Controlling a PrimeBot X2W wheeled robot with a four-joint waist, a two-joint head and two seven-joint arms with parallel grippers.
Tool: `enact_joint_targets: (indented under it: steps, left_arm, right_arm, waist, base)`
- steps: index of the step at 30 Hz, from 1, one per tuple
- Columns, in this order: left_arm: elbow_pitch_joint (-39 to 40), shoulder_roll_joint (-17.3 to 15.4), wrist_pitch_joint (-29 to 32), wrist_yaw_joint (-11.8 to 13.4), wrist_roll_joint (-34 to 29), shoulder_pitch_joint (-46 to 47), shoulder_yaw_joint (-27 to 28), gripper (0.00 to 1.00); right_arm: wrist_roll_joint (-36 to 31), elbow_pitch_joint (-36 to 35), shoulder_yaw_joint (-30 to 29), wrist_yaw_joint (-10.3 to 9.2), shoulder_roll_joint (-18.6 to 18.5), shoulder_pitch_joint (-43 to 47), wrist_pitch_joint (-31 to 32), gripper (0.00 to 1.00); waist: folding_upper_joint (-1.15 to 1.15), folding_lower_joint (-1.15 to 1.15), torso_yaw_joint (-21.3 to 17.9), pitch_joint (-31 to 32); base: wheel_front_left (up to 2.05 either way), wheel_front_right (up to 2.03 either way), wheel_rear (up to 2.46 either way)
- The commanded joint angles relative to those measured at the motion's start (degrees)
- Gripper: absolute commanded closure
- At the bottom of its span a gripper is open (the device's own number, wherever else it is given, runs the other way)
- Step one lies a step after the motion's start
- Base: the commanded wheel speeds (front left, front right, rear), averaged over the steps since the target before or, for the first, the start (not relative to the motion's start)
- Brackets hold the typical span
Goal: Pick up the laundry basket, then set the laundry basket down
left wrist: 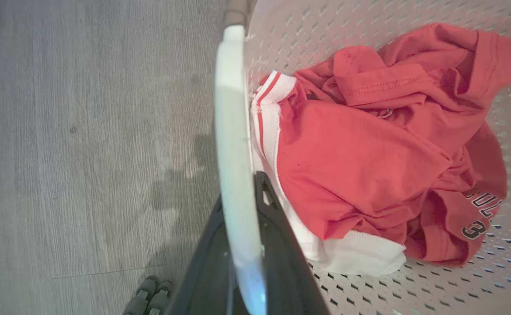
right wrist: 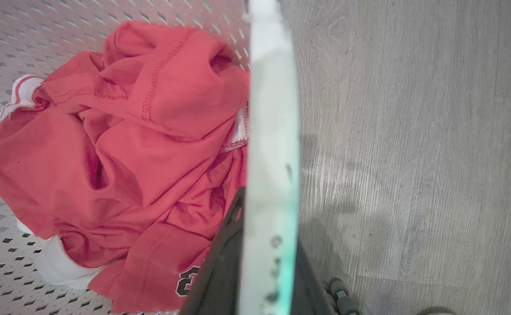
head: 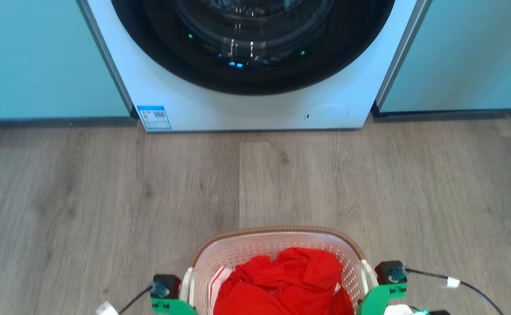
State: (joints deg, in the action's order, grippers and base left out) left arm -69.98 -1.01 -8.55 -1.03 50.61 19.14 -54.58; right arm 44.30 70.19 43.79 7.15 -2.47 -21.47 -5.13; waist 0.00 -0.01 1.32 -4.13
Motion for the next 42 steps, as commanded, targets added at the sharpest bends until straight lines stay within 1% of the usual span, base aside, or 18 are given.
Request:
enact_joint_targets:
  steps: [1,14,21,31,42]
  left_arm:
    - [-0.5,-1.9,-0.4,0.5,0.6,1.1,0.8,1.00]
    - [0.0,-1.9,-1.2,1.1,2.7,0.8,-1.1,1.00]
    - [0.8,-1.9,-0.7,2.0,3.8,1.1,-2.3,1.00]
    - [1.6,-1.9,-0.5,3.1,5.3,1.5,-3.9,1.00]
    - [1.3,-1.9,-0.7,3.3,6.6,2.0,-5.3,1.00]
  right_arm:
    - [0.5,-0.1,1.8,0.34,-0.4,0.6,-0.3,1.00]
    - [3.6,0.4,4.9,0.34,-0.4,0.3,-0.4,1.00]
    - [5.0,0.4,6.4,0.34,-0.4,-0.1,-0.4,1.00]
    - [6.8,0.6,8.0,0.34,-0.4,-0.8,-0.7,1.00]
    - [8.4,0.8,9.6,0.34,-0.4,-1.5,-1.1,1.00]
  waist:
    - [0.00,0.01,-0.2,1.3]
    - [0.00,0.01,-0.5,3.3]
    - [0.00,0.01,-0.7,3.7]
    - [0.00,0.01,-0.8,3.7]
    - [0.00,0.01,-1.0,3.1]
  base:
    - [0.00,0.00,0.00]
    - [0.00,0.00,0.00]
    - [0.00,0.00,0.00]
    - [0.00,0.00,0.00]
    - [0.00,0.00,0.00]
